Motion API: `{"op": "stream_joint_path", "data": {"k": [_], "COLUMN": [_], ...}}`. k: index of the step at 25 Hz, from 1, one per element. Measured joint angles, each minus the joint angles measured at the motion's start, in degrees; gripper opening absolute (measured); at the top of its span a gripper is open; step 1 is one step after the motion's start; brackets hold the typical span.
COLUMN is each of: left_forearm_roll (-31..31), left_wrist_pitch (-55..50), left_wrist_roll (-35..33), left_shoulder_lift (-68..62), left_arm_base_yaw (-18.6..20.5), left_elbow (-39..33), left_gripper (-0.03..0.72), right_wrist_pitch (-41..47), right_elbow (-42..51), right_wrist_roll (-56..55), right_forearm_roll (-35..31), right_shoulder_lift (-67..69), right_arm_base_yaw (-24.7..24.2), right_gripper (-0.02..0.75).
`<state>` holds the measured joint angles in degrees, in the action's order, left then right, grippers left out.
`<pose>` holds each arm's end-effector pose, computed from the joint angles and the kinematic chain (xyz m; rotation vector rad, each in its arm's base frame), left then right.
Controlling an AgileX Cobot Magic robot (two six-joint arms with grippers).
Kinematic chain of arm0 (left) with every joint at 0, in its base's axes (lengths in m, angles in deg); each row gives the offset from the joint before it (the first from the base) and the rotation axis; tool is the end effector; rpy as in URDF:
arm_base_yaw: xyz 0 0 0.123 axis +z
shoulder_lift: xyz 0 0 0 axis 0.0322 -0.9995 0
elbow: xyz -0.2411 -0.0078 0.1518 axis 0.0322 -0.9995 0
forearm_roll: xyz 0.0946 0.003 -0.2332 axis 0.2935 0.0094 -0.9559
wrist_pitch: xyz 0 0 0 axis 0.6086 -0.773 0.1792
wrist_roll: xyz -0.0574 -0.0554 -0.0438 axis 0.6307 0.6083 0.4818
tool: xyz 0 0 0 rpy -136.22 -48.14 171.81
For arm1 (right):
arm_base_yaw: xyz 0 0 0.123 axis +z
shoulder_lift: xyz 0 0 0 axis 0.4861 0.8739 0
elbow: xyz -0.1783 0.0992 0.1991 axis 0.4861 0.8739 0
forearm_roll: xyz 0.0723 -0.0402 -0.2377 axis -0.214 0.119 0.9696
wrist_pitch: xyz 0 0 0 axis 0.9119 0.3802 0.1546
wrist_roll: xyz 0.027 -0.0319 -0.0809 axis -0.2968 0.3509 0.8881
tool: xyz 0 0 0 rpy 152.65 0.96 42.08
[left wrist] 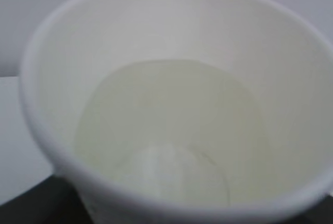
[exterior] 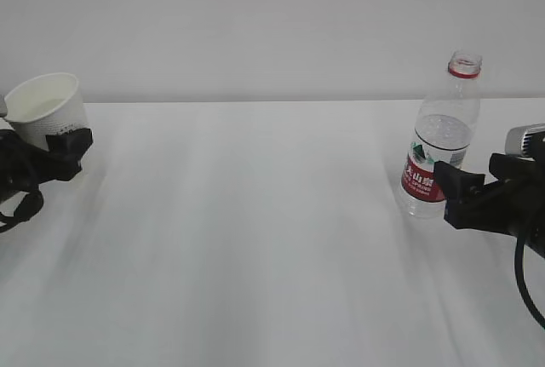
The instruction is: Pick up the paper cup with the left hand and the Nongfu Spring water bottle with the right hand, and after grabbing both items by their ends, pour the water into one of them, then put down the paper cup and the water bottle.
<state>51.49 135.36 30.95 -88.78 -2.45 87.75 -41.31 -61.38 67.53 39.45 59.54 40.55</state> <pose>0.3233 -0.0226 0.1115 0.0950 1.8086 -0.2497 0.2402 0.0491 0.1370 -0.1819 1.8749 0.1482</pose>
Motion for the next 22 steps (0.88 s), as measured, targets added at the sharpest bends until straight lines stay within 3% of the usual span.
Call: {"op": "stream_joint_path", "data": {"k": [22], "left_forearm_roll": [-3.54], "left_wrist_pitch": [2.56], "left_wrist_roll": [-1.25], "left_shoulder_lift": [-6.92], "left_arm_base_yaw": [0.00], "left_elbow": [0.00], "left_gripper": [0.537], "right_wrist_pitch": [0.58], "right_elbow": [0.00], "right_wrist_roll": [0.00], "right_forearm_roll": [0.12], "right_shoulder_lift": [0.00], "right_arm_base_yaw": [0.00], "right_gripper": [0.589]}}
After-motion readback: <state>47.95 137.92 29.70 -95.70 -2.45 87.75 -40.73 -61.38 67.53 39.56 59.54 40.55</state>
